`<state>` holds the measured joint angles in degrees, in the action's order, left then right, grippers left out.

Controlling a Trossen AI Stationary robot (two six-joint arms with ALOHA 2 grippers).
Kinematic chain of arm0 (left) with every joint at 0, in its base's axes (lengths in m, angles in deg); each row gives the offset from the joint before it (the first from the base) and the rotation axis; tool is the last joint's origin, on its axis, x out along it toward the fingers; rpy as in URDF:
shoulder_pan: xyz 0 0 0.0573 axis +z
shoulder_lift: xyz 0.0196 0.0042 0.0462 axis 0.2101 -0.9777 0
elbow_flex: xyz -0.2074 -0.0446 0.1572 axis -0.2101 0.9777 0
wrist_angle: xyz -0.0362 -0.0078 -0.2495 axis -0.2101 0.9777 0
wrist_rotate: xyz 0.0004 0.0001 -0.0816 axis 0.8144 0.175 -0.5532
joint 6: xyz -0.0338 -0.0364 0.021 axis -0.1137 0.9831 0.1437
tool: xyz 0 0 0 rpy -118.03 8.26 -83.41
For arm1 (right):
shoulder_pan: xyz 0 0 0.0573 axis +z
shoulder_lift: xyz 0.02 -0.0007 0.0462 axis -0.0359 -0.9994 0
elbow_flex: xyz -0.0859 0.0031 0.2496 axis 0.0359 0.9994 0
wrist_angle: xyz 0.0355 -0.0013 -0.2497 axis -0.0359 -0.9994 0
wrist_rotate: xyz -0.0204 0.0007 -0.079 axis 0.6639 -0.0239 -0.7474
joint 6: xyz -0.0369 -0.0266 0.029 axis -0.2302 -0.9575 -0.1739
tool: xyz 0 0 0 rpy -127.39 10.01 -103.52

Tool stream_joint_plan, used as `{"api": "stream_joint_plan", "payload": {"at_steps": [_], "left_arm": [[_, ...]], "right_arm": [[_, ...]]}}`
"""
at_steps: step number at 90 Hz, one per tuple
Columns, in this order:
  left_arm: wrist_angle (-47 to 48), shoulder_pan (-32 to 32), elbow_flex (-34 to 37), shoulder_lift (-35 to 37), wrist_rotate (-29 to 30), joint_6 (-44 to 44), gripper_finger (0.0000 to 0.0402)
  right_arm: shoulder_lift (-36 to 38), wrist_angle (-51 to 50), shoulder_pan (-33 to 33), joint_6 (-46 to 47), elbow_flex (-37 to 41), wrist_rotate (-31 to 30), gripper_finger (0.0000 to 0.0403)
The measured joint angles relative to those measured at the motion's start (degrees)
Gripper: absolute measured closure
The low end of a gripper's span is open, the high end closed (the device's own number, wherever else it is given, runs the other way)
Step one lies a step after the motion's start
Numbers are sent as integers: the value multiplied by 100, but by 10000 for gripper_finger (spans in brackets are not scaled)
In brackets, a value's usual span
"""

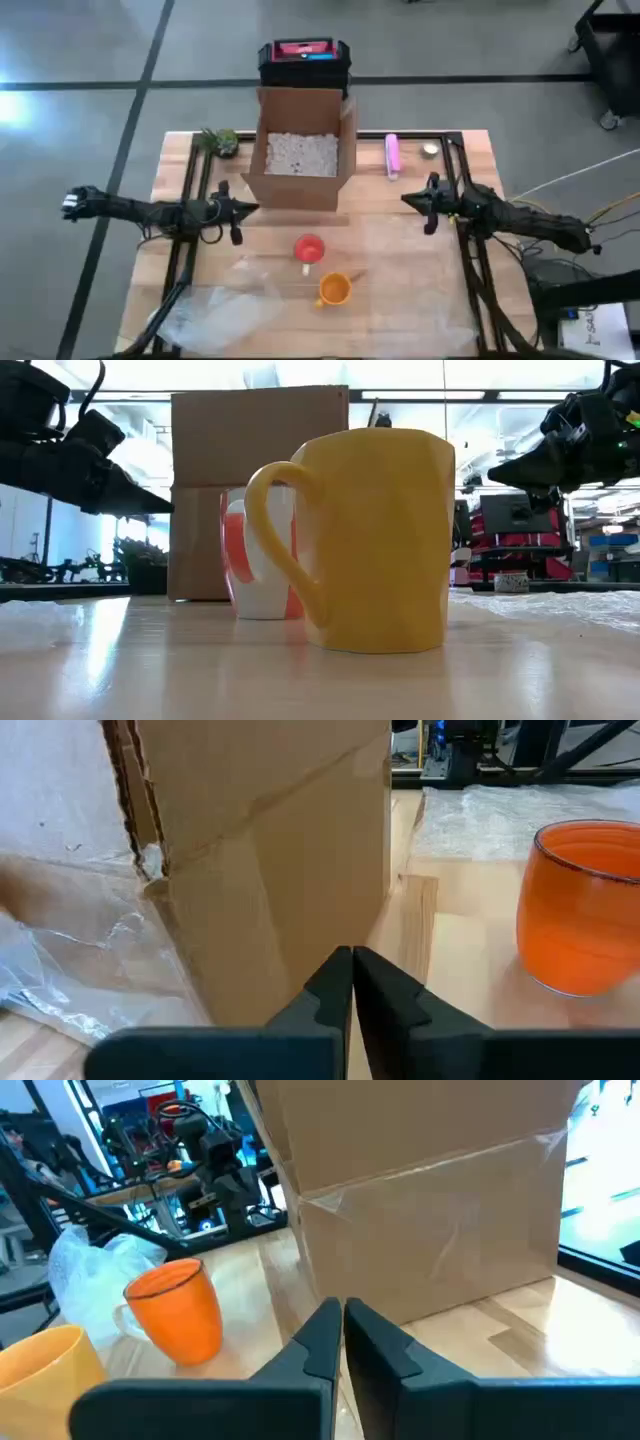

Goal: Wrap mug

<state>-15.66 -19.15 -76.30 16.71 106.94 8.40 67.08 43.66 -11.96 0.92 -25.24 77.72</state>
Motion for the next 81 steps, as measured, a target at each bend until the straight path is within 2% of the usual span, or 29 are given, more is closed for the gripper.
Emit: {"api": "stream_joint_plan", "payload": {"at_steps": [81], "left_arm": [[0, 2, 2, 0, 0, 1, 402]], "right_arm": [[0, 90, 0, -83, 1, 2, 400]]}}
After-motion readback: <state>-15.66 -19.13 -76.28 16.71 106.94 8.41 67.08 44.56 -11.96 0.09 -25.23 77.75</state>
